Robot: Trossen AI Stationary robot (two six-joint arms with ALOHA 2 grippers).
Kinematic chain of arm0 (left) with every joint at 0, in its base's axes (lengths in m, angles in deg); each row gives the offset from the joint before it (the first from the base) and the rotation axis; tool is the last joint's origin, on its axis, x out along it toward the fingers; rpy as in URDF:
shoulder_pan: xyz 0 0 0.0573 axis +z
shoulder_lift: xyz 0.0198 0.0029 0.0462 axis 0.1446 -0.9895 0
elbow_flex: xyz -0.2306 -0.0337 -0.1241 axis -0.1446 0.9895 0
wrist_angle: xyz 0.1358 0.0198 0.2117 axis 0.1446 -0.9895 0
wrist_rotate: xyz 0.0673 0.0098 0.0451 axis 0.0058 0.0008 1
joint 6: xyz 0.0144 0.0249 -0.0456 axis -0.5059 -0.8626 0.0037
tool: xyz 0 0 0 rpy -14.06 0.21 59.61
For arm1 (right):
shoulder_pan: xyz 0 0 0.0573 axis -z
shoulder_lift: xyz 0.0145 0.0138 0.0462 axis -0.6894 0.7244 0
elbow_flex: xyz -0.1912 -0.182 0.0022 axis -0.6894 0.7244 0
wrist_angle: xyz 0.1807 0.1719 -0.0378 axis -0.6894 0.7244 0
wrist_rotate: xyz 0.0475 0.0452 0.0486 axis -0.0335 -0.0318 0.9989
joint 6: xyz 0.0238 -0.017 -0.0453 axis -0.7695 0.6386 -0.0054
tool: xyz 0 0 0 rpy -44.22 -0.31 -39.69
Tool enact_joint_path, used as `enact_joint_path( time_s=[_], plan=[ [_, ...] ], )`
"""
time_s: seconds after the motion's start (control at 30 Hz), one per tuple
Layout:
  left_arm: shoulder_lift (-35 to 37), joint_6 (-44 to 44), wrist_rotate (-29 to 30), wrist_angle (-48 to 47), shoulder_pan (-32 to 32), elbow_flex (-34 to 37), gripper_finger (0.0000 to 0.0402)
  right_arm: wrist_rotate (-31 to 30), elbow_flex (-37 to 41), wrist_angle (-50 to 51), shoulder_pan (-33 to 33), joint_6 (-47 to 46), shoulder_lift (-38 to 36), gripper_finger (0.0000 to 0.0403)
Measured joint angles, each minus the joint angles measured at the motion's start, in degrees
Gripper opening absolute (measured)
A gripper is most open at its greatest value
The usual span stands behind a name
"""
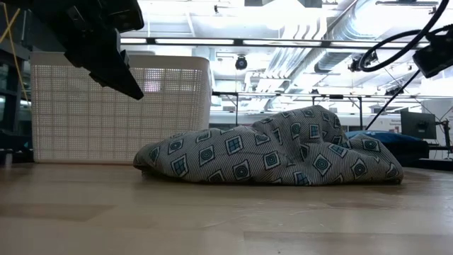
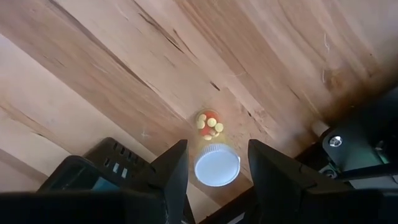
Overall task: Pick & place medical supplies in basket/bin
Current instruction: Put the top yellow pill bottle into the black bin
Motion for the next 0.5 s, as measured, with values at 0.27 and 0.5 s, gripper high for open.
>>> enact_joint_path(
  time_s=[0.27,0.5],
  plan=[
    [0.01,0.00,0.00,-0.02,-0.01,0.00,0.0074,-1.56,0.00,-0.11,-1.94,-0.98,0.00,0.0155],
    [-0.01,0.01,0.00,-0.02,0.00,0.00,0.0074,-2.87,-0.01,0.31,-3.03,-1.55,0.00,0.0155]
  ],
)
